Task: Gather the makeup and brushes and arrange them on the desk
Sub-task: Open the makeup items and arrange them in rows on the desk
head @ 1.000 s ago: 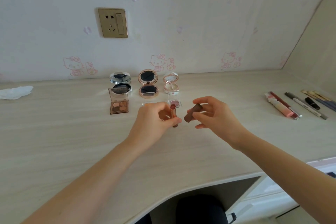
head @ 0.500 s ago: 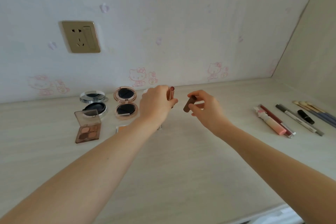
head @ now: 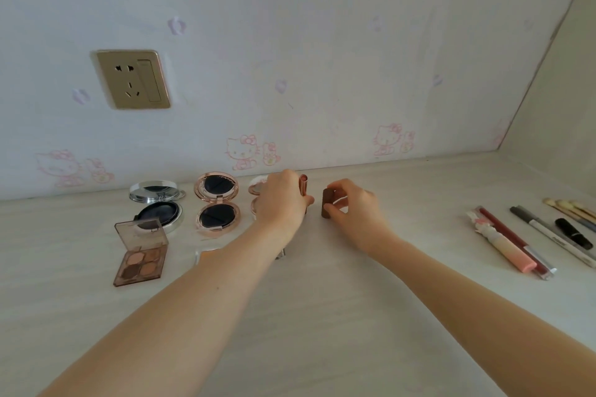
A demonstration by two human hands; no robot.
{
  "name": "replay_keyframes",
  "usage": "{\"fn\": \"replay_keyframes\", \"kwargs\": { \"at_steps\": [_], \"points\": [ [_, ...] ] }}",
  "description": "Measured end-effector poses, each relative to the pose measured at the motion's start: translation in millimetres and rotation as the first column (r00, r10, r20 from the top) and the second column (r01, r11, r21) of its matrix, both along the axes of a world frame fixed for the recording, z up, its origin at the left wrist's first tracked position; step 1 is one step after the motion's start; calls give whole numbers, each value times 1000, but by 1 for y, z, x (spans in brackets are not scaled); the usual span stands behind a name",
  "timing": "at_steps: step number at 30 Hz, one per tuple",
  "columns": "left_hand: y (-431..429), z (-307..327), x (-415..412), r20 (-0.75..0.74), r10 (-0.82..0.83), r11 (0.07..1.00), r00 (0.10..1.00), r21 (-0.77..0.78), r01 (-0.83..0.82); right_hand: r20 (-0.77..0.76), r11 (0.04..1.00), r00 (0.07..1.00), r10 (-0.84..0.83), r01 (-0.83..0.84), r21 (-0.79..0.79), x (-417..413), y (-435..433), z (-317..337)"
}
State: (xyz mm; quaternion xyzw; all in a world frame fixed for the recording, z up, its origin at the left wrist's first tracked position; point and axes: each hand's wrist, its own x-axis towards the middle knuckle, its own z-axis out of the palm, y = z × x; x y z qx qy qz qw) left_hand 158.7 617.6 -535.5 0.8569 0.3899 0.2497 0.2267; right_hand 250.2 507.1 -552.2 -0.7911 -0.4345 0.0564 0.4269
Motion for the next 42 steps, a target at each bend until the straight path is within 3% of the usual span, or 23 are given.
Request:
{"fn": "replay_keyframes", "kwargs": {
  "at_steps": [17,29,33,42],
  "points": [
    [7,9,8,-56,55,988,997,-140,-62,32,998,999,-25,27,-51,10,29,-8],
    [3,14,6,-103,42,996,994,-73,-50,3,993,999,-36,36,-114,11,27,-6],
    [0,15,1,-59,73,994,996,-73,-77,93,981,995,-26,43,-191,10,12,-2],
    [-27,29,-42,26,-49,952,998,304,39,319,944,948,19,88,-318,-1,-62,9]
  ]
}}
